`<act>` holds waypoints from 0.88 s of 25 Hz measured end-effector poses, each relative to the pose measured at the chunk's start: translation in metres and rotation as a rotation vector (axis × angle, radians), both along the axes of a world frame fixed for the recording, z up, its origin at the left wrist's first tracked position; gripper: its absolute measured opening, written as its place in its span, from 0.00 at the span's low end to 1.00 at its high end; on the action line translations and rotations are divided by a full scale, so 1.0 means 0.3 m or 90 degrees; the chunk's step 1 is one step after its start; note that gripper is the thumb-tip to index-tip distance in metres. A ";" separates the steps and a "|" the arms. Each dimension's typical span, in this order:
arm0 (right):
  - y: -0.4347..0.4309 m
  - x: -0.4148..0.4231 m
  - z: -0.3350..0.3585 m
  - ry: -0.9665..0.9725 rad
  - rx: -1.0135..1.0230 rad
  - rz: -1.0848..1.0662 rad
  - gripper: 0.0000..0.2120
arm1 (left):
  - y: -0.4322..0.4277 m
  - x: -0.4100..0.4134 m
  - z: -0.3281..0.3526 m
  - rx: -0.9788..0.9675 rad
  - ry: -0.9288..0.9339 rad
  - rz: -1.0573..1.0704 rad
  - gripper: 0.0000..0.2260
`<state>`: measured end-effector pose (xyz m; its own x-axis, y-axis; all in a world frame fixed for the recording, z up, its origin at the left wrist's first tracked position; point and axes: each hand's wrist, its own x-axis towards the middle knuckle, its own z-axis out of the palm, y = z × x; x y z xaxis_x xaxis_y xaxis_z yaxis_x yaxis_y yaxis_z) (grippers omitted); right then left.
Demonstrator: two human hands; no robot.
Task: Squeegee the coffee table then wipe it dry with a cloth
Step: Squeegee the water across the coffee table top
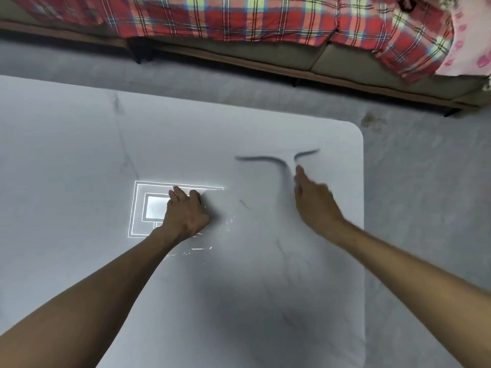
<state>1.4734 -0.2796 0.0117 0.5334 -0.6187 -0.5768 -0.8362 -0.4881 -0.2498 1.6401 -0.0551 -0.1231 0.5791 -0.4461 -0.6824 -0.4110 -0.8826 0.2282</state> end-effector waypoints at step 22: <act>0.081 -0.220 0.081 0.035 0.037 -0.055 0.25 | -0.008 0.019 0.061 -0.029 0.063 0.031 0.17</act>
<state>1.4074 -0.2552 0.0358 0.4466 -0.6256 -0.6396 -0.8875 -0.4003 -0.2281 1.6459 -0.0576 -0.1050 0.5313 -0.4514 -0.7170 -0.3413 -0.8886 0.3065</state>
